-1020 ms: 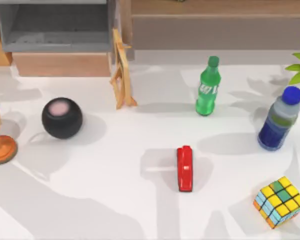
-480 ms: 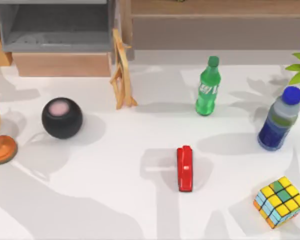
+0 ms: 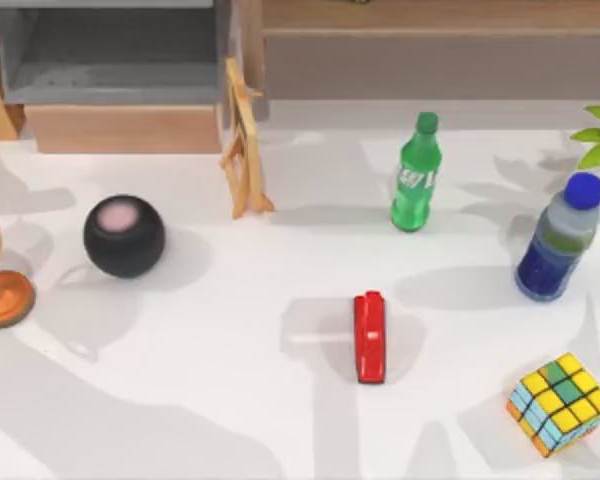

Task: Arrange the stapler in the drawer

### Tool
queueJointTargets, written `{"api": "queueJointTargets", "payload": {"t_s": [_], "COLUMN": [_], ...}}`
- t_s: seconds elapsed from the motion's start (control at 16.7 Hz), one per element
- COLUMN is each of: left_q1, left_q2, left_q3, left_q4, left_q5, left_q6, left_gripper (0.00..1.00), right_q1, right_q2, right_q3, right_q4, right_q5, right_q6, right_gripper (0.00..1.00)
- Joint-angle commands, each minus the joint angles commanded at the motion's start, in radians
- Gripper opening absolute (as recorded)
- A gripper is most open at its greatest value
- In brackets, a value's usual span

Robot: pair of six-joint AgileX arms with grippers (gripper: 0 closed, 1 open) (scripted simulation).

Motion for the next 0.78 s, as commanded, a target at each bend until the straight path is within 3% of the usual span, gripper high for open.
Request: {"api": "queueJointTargets", "payload": {"t_s": [0.36,0.78], "left_q1": [0.051,0.058], "left_q2": [-0.085,-0.09], "left_q3": [-0.201,-0.225], "left_q4": [0.101,0.112], "left_q5": [0.047,0.055], "left_q6": [0.001,0.002], "left_gripper": [0.0,0.0], "right_q1": [0.0,0.0], "right_q2": [0.0,0.0], "right_q3": [0.0,0.0], "right_q4": [0.0,0.0], "right_q5": [0.0,0.0], "right_q6": [0.0,0.0], "right_gripper": [1.0,1.0]}}
